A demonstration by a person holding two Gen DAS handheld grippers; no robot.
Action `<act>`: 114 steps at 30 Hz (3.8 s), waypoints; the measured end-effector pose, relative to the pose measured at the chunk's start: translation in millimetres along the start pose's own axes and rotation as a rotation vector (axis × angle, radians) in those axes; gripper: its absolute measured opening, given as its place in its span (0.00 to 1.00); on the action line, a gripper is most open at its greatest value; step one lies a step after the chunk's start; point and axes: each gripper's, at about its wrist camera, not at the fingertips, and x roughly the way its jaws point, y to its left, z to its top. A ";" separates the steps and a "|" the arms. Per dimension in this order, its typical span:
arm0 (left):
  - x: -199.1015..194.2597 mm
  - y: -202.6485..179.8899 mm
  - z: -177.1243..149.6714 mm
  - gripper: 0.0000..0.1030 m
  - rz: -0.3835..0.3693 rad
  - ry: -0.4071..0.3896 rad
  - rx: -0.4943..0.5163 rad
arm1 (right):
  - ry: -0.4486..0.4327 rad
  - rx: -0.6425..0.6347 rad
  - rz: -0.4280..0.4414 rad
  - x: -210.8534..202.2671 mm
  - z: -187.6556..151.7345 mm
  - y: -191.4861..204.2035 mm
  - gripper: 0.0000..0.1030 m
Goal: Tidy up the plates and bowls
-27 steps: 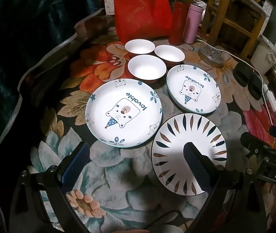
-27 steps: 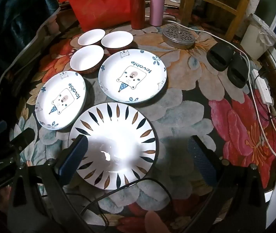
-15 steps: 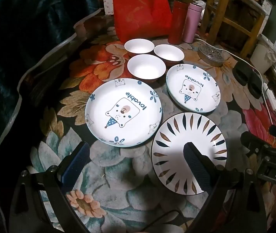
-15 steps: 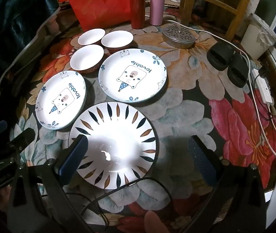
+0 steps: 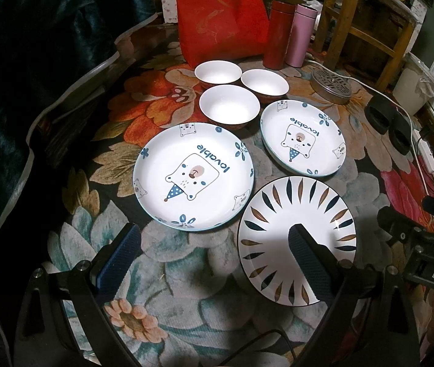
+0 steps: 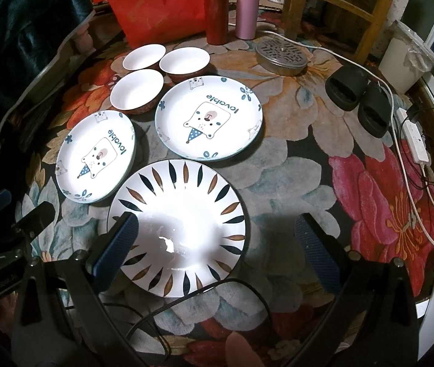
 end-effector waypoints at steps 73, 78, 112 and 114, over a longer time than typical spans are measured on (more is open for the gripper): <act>52.0 -6.3 -21.8 0.95 -0.104 0.142 -0.068 | 0.096 0.047 0.039 45.3 -11.6 -25.1 1.00; 81.0 -6.5 -26.8 0.95 -0.171 0.180 -0.116 | 0.155 0.064 0.104 78.2 -12.6 -45.6 0.99; 155.2 -26.8 -35.6 0.47 -0.312 0.312 -0.104 | 0.285 0.106 0.344 153.3 -23.9 -66.1 0.20; 154.9 -23.3 -35.3 0.32 -0.297 0.317 -0.105 | 0.279 0.098 0.338 153.0 -24.6 -64.4 0.20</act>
